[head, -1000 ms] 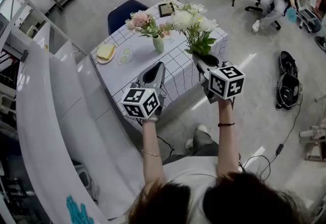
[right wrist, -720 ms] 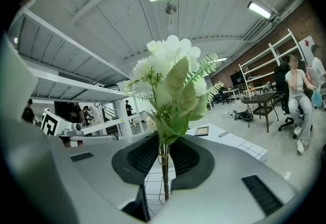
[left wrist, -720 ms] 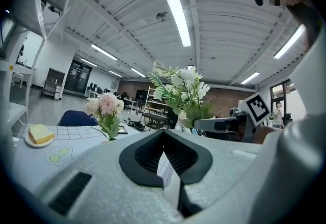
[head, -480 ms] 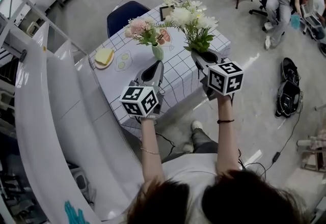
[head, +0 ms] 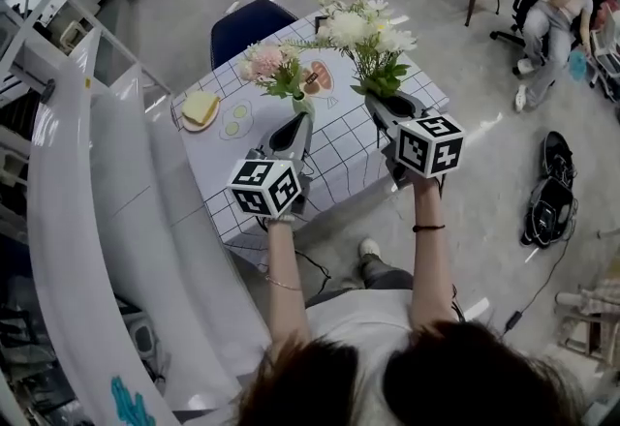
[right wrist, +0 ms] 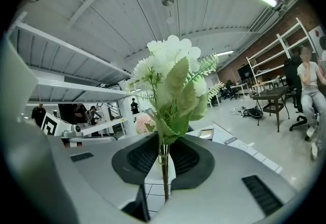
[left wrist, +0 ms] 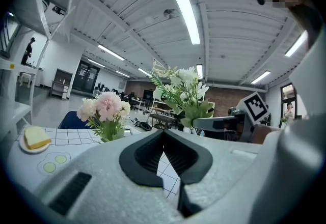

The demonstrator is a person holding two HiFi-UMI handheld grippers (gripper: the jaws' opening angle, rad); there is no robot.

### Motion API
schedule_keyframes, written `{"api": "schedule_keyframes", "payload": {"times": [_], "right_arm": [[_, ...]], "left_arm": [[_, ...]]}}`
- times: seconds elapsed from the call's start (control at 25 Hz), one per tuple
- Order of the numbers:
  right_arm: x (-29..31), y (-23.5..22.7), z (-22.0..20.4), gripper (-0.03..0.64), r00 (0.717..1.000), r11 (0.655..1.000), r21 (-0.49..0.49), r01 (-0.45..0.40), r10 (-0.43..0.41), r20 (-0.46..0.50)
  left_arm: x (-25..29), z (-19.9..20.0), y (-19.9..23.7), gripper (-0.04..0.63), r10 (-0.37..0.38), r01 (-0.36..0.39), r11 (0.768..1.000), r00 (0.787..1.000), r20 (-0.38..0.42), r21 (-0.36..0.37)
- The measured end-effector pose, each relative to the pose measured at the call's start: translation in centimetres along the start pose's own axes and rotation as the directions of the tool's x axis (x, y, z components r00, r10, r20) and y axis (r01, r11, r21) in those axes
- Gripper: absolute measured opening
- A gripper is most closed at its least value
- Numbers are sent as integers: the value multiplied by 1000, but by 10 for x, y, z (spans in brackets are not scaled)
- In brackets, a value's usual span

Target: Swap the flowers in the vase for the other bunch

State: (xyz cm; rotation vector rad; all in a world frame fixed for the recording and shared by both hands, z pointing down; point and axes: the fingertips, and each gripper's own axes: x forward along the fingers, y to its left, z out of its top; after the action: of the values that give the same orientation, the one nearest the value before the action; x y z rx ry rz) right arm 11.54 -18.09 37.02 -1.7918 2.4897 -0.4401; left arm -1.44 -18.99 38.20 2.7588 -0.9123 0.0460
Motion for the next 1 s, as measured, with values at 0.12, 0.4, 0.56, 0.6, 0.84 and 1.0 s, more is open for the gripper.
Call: {"api": "schedule_keyframes", "payload": {"times": [0.12,0.4,0.56,0.6,0.84,1.0], "right_arm": [[11,-10,3,64,1000,1000,5,-19,19,-6],[38,-29,5,64,997,998,14,-67,67,-25],[50,-38,4,64,996,996,29,-84,85,-35],[52,-40,4,64,996,996,32,-85,86,-35],[64,-51,2,64,994,994,42,-97,99,-45],[71,-54,2,64,993,994,40,-105,107,-50]], "left_arm": [[10,1,6,11,22,-22,1000,1000,0,-8],[31,1,20,11,72,-72,997,997,-1,-24],[35,-2,29,11,107,-107,993,994,-4,-41],[36,-3,30,11,114,-114,993,993,-4,-44],[41,-11,44,11,157,-157,985,988,-15,-70],[45,-18,53,11,174,-175,981,985,-15,-88]]}}
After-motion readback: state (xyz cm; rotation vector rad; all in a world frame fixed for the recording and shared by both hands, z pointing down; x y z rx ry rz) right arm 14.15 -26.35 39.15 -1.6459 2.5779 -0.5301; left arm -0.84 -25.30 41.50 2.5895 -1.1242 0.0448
